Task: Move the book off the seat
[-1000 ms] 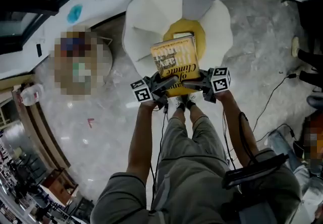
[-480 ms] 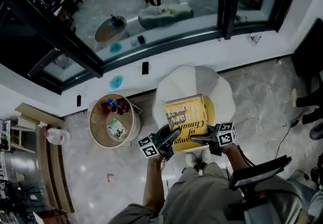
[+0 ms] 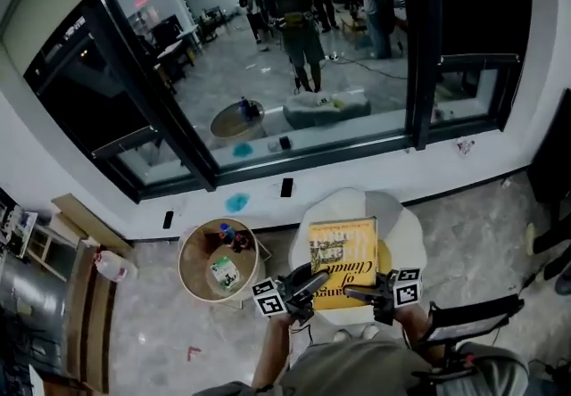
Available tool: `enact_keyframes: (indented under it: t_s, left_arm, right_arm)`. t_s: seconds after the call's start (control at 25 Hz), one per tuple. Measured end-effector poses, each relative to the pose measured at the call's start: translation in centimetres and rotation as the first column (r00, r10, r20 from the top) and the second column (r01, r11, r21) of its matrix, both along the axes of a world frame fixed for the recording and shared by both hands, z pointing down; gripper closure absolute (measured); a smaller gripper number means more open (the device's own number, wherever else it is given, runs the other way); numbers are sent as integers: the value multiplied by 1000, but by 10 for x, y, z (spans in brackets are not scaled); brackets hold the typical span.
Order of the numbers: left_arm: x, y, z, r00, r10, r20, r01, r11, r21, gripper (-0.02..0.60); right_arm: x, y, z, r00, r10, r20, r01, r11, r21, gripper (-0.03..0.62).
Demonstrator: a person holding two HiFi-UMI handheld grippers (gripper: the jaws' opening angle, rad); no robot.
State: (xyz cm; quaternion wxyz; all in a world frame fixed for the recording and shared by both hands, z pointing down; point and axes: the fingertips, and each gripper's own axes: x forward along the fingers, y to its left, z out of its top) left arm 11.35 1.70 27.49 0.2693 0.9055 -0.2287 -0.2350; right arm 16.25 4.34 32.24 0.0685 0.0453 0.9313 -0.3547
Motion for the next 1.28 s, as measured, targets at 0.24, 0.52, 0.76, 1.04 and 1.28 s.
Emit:
enact_keyframes:
  t_s: [0.24,0.52,0.76,1.04,1.28]
  left_arm:
    - [4,11,-10,1000,-20,-21,20,1000,23,405]
    - [15,11,-13,998,-49,-31,50,999,20,409]
    - [18,10,-12,994,-92,-67,90,996,-29,419]
    - [15,15,0,976,-215,16,216,975,-60,422]
    - [-22,54,21,931,-364,34,366,923,-119,422]
  right_arm:
    - [5,7,-9,1000,-22,0,22,998,51,431]
    - [23,-1,-17,998,44,45,-47,997,61,422]
    - [50,-25,-27,983,136,121,-138,990,9,422]
    - [42,-31,-8,985,19,171,-13,999,-37,422]
    - [0,0,16,977,-125,175,148,981,-124,422]
